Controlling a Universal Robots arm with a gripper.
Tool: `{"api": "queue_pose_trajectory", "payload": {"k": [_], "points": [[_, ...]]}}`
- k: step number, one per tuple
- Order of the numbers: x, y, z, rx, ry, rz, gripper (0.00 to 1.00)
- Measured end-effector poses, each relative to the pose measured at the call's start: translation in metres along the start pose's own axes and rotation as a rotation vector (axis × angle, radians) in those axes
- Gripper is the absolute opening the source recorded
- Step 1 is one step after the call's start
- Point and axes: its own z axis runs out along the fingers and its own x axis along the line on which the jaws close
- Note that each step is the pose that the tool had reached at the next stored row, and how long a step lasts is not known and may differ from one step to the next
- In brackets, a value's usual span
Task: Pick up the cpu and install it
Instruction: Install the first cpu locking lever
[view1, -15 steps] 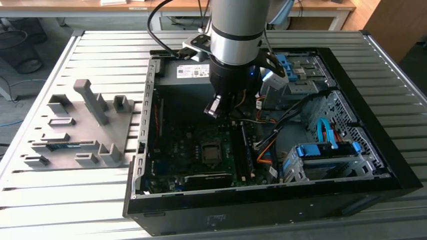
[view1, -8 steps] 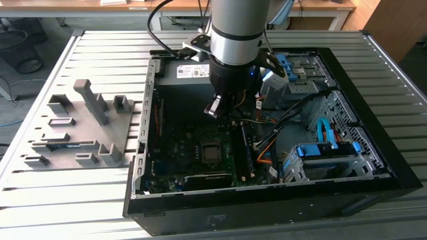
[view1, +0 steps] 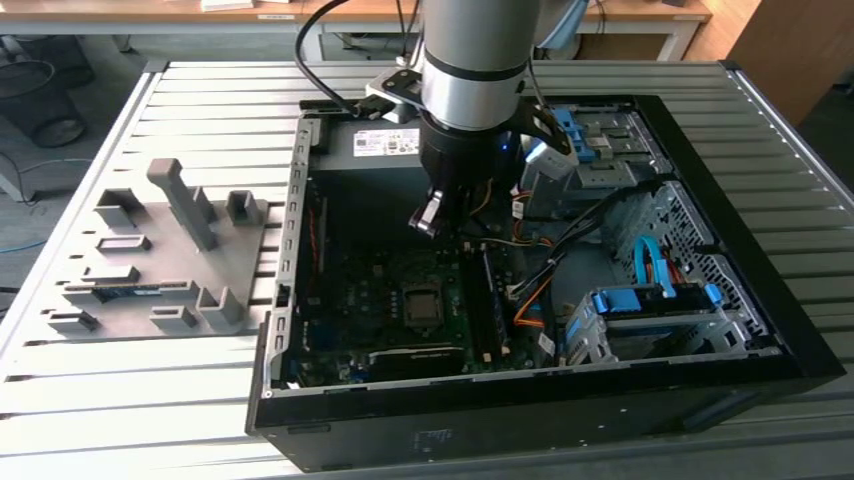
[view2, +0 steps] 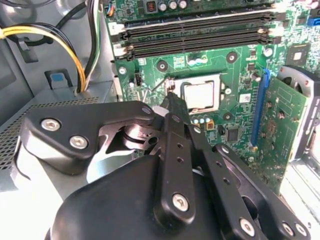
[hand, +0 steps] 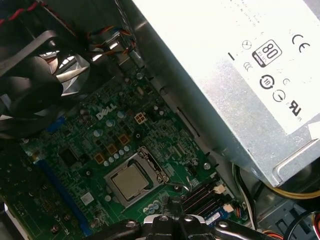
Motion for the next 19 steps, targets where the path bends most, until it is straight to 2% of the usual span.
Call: {"api": "queue_pose_trajectory", "payload": {"k": [2, 7, 8, 10, 12, 16, 19], "points": [[-0.0029, -0.0037, 0.0004, -0.0009, 0.0007, 0.0, 0.1], [-0.0174, -0.0201, 0.0023, -0.0059, 0.0044, 0.0, 0.1], [-0.0201, -0.0221, 0.0026, -0.0062, 0.0046, 0.0, 0.1], [-0.0233, -0.0209, 0.0031, -0.0073, 0.0034, -0.001, 0.1], [-0.0255, -0.0194, 0.004, -0.014, -0.0058, -0.002, 0.1], [-0.0272, -0.0144, 0.0068, -0.0322, -0.0304, -0.003, 0.1], [-0.0251, -0.0075, 0.0109, -0.036, -0.0383, -0.005, 0.1]]}}
